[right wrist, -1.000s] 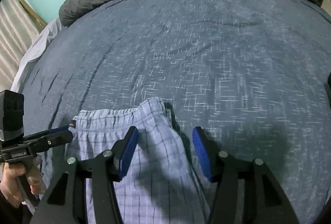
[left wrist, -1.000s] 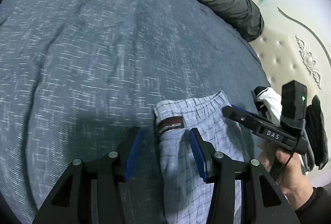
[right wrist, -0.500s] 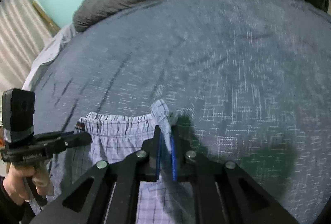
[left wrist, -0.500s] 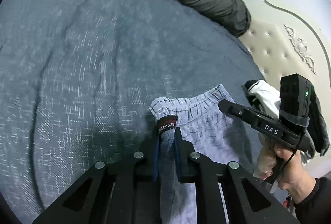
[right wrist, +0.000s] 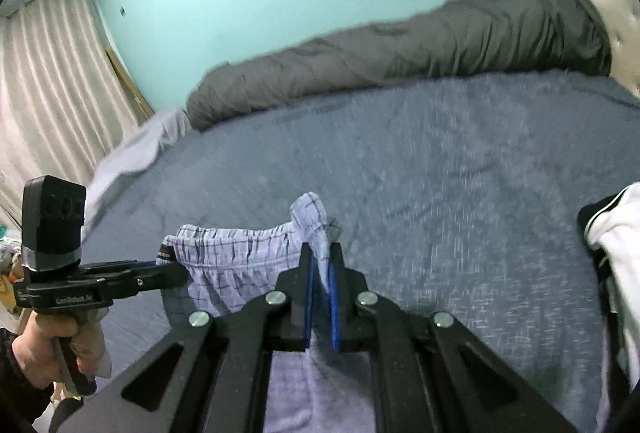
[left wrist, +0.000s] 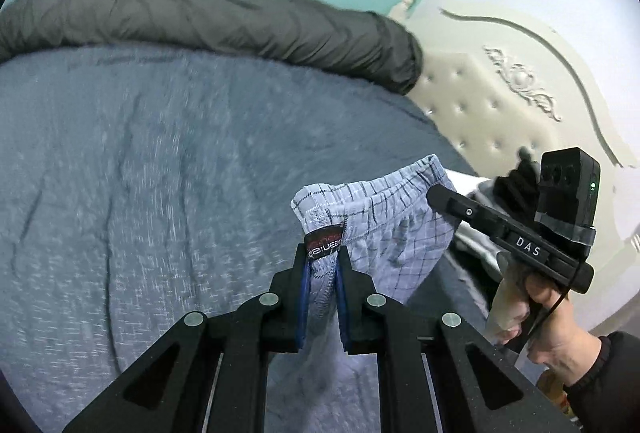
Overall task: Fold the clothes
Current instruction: 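Grasp the folded shorts' waistband with both grippers and lift them, then carry the held shorts with both grippers toward the clothes stack by the headboard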
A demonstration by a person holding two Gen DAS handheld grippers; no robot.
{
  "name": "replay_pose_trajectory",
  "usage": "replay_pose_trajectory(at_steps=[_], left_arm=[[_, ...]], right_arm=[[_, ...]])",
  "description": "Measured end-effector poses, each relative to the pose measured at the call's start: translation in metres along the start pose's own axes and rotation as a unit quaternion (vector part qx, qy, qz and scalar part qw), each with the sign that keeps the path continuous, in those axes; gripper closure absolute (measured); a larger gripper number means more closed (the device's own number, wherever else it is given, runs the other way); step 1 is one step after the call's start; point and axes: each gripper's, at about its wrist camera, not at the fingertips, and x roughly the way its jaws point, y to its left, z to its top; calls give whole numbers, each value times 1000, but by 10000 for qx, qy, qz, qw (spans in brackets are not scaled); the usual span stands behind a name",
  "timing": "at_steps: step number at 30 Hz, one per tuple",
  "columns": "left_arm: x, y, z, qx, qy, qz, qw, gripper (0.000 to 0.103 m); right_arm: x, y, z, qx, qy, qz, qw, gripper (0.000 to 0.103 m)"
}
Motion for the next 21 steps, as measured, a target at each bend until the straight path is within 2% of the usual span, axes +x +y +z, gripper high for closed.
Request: replay_pose_trajectory(at_steps=[14, 21], left_arm=[[-109, -112, 39, 810, -656, -94, 9945, 91], [-150, -177, 38, 1196, -828, -294, 9889, 91]], right_arm=[[-154, 52, 42, -456, -1098, -81, 9929, 97], [-227, 66, 49, -646, -1465, -158, 9870, 97]])
